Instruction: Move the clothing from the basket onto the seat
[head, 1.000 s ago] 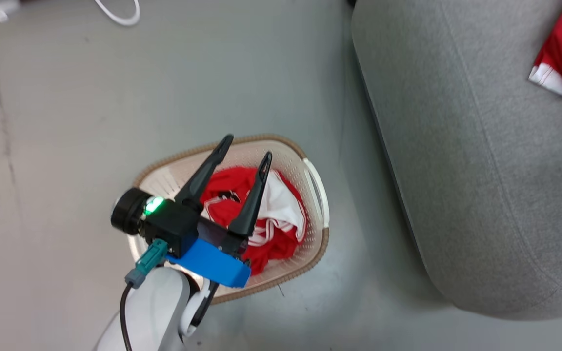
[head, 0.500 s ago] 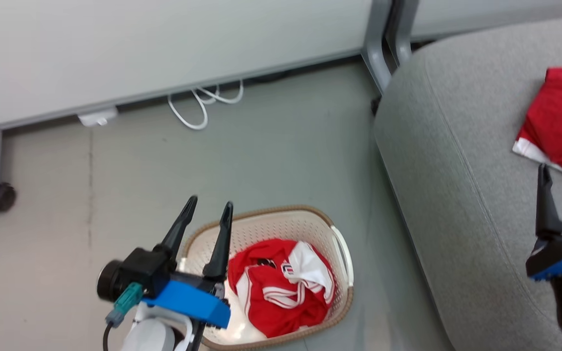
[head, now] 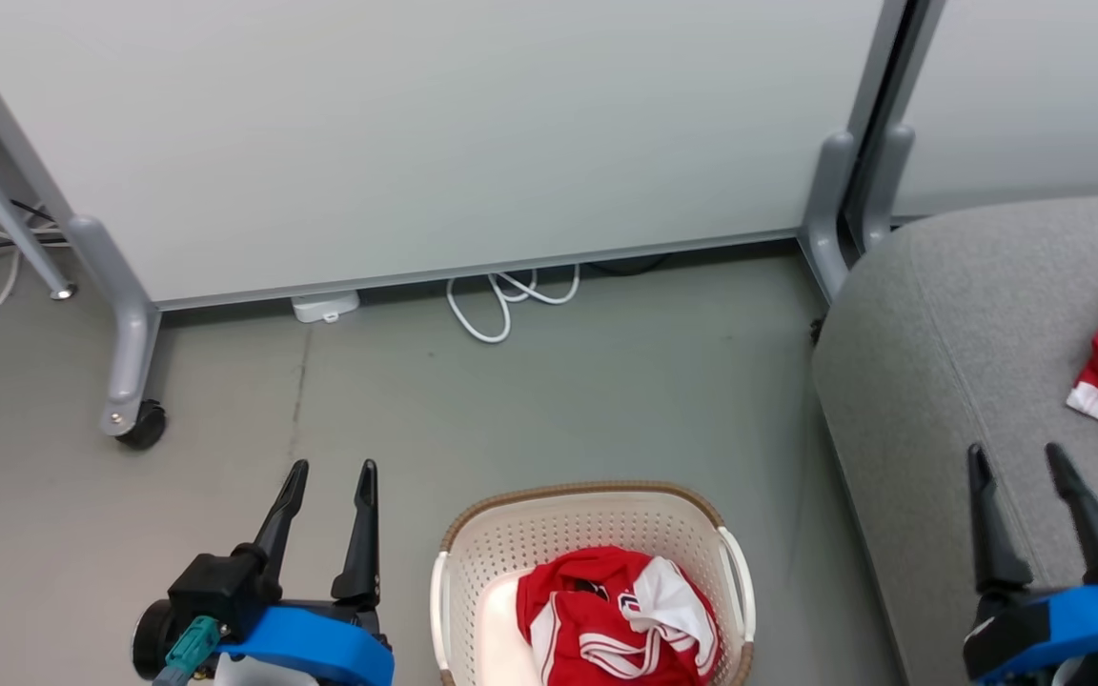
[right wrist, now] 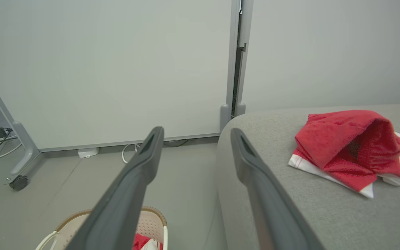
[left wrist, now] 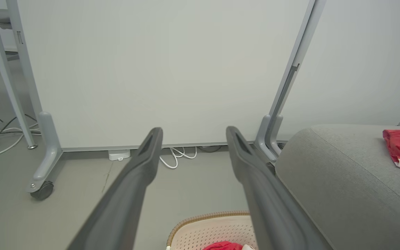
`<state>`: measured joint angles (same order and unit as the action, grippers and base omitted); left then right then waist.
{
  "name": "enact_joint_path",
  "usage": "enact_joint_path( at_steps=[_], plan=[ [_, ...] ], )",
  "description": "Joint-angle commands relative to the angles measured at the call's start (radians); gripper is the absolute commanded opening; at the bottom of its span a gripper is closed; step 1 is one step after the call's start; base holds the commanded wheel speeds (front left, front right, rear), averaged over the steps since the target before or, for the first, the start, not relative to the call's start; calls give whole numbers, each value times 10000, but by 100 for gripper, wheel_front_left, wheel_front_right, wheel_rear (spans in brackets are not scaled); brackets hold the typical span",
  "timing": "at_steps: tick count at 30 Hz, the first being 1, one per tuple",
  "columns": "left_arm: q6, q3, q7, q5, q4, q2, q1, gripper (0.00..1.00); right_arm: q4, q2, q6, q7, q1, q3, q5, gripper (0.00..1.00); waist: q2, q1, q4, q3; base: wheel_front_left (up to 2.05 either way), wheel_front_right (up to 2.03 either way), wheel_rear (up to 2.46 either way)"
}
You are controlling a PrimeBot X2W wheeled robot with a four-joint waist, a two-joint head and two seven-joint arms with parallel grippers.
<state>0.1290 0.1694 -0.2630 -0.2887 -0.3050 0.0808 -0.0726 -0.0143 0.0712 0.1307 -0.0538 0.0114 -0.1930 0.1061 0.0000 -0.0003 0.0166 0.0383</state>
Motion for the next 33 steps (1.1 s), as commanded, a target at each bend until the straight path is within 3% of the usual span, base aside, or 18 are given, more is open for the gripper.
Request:
enact_joint_path(
  at_steps=[1,19,33],
  plan=[
    [24,-149,-27,68,-24,-35,115,100,71,-56,1,-6,305,135,93,100,0,3,236,-190,0,0,0],
    [25,-308,-27,155,-207,16,200,100,-252,-206,1,-45,263,670,373,100,0,3,426,-166,0,0,0],
    [25,-40,-27,159,-111,22,-362,100,-132,-210,1,-193,-405,1028,424,100,0,3,219,1034,0,0,0]
  ],
)
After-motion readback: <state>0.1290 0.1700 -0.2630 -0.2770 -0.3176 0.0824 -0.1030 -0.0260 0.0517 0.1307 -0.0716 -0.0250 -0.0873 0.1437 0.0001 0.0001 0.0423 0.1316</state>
